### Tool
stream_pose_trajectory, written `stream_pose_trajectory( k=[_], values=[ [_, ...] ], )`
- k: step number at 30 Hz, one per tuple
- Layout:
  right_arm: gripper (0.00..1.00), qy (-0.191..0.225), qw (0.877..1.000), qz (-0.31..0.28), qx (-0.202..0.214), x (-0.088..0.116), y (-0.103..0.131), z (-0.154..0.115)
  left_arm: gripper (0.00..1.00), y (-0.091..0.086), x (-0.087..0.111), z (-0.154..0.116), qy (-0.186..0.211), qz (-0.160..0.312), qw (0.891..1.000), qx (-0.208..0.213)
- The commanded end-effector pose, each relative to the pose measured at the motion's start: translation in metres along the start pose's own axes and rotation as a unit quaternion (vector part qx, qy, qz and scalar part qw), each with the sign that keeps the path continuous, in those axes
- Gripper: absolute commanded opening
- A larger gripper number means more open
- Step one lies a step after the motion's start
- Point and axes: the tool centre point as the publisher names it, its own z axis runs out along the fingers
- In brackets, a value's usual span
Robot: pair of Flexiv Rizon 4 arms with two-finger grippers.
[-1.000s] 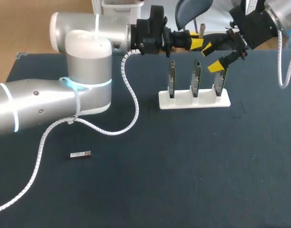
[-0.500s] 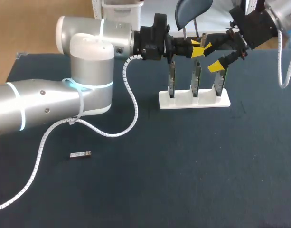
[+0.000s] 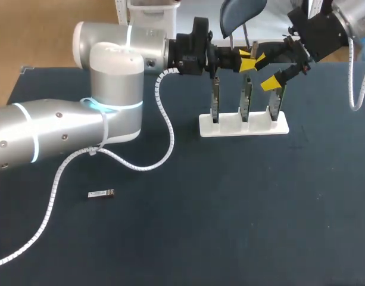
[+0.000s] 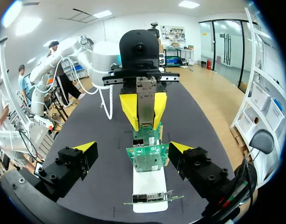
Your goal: Pick up the optical module with the left hand, and insert it into the network port with the right hand.
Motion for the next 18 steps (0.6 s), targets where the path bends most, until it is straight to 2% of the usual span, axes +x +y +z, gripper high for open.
stream_pose_trajectory(
  k=[1, 18],
  values=[
    [1.00, 0.000, 1.000, 0.000, 0.003, 0.0003, 0.0019, 0.0002, 0.00, -0.0008, 0.0017, 0.0036, 0.000, -0.001, 1.000, -0.002],
    [1.00, 0.000, 1.000, 0.000, 0.003, 0.0003, 0.0019, 0.0002, 0.00, -0.0025, 0.0075, -0.0003, 0.000, -0.009, 1.000, -0.017]
  ],
)
